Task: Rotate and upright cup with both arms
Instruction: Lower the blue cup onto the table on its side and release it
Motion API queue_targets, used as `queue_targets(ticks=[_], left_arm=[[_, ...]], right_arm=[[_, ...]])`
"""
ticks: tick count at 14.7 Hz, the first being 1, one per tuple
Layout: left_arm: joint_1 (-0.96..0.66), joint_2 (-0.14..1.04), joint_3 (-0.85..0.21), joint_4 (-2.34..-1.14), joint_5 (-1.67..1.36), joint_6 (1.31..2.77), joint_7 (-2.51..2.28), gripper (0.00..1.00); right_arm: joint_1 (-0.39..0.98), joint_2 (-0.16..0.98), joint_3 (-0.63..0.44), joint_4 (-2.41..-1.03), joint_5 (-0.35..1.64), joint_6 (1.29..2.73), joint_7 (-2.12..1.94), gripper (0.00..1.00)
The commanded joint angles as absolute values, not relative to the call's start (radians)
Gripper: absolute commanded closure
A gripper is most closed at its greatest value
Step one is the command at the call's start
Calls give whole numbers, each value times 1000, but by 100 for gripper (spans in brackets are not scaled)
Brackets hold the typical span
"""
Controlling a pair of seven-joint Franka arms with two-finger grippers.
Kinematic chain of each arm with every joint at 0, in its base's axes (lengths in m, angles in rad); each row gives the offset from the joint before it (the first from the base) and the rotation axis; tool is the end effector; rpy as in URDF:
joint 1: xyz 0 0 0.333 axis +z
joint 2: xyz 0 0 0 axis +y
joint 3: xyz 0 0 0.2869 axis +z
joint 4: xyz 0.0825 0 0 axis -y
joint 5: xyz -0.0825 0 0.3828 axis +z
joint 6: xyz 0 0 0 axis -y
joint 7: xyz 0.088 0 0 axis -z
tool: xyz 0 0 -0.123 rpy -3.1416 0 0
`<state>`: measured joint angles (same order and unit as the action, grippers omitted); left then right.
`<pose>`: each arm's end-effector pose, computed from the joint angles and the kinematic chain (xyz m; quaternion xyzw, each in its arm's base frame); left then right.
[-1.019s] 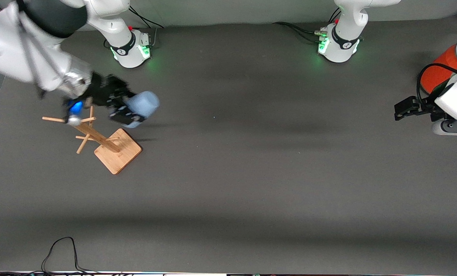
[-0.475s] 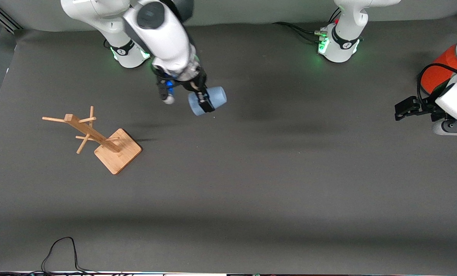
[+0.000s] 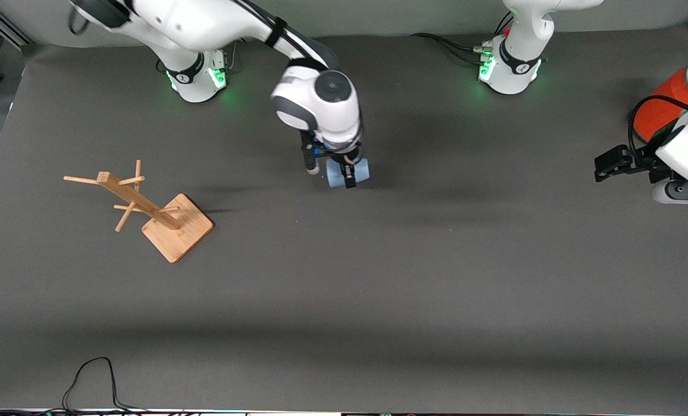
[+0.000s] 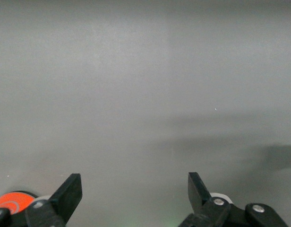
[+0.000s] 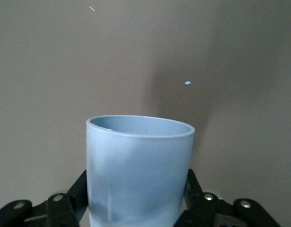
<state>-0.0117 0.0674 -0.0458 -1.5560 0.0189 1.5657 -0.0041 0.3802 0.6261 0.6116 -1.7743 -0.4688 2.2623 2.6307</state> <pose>0.5682 -0.0296 0.5481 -0.9992 0.0269 0.0286 0.0088 0.3823 0.5148 0.2183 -0.7568 0.6536 -0.0060 0.0049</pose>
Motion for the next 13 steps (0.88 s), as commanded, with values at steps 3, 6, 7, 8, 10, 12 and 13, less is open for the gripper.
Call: queue_targets(ticks=[3, 6, 7, 8, 10, 12, 13], left_arm=[[-12, 71, -46, -1540, 17, 1565, 6, 0], [-11, 72, -46, -1540, 17, 1565, 6, 0], [-11, 72, -46, -1540, 17, 1565, 8, 0], [-11, 72, -46, -1540, 17, 1565, 6, 0], [-11, 72, -46, -1540, 17, 1565, 6, 0], [-11, 72, -46, -1540, 17, 1565, 8, 0], [-11, 72, -46, -1540, 17, 1565, 8, 0]], right_arm=[[394, 724, 615, -1721, -518, 2261, 2755, 39], [416, 744, 611, -1721, -525, 2275, 2780, 21], [416, 749, 609, -1721, -532, 2275, 2780, 16], [416, 755, 609, -1723, -547, 2275, 2781, 14], [416, 761, 609, -1723, -555, 2273, 2780, 0], [411, 750, 609, -1721, -555, 2263, 2778, 0], [407, 741, 611, -1721, -554, 2260, 2777, 0]])
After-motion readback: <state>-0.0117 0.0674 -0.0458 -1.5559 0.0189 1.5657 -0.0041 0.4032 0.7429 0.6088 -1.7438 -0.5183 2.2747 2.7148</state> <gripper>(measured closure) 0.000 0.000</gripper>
